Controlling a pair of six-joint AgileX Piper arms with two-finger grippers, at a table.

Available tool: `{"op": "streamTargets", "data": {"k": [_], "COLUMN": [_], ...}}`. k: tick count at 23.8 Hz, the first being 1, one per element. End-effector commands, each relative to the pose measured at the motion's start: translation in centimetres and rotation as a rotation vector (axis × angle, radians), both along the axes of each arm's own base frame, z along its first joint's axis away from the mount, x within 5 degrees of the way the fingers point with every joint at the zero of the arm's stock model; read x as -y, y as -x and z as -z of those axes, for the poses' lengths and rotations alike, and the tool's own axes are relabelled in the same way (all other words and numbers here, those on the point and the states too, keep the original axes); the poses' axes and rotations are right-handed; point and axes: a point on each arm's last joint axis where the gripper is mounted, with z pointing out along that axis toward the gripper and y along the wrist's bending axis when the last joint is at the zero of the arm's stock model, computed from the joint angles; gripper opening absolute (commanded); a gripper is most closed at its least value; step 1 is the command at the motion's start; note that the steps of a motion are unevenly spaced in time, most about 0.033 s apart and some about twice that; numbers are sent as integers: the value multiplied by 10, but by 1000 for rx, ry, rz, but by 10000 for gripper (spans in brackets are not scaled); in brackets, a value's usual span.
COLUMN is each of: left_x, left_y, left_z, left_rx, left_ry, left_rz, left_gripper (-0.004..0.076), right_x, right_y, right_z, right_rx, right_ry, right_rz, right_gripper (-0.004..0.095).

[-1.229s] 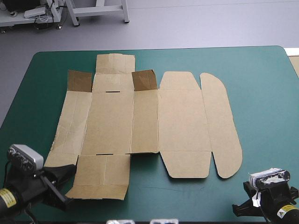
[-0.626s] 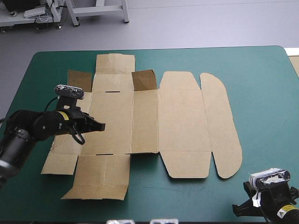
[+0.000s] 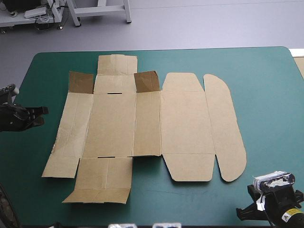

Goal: Fold the box

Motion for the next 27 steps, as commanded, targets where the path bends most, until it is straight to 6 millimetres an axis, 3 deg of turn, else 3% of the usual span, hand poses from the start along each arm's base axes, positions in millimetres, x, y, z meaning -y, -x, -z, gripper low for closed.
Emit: {"op": "streamTargets", "data": {"k": [1,4,10,13,17,18,22,27], "left_x": [-3,-10,-17,-18,-21,-21,-20,-21], "left_y": [-3,-13,-25,-26,-25,-26,-29,-34], "left_z": [10,37,60,61,63,63,64,84], "left_rx": [2,-92,-141,-140,-138,-137,-122,-197], "left_ry": [70,128,152,147,83,95,121,204], "left_rz": [72,86,97,93,140,130,125,142], "left_gripper": [-9,-9,21,131,409,429,428,419], "right_x": [0,0,0,0,0,0,0,0], "right_y": [-4,-4,-4,-4,-4,-4,-4,-4], "right_z": [-12,-12,-11,-12,-11,-11,-12,-12], "right_rx": [72,72,72,72,72,72,73,73], "right_ry": [-13,-13,-13,-14,-14,-14,-14,-14], "right_rz": [4,4,6,8,10,10,10,10], "right_gripper": [0,0,0,0,0,0,0,0]}}
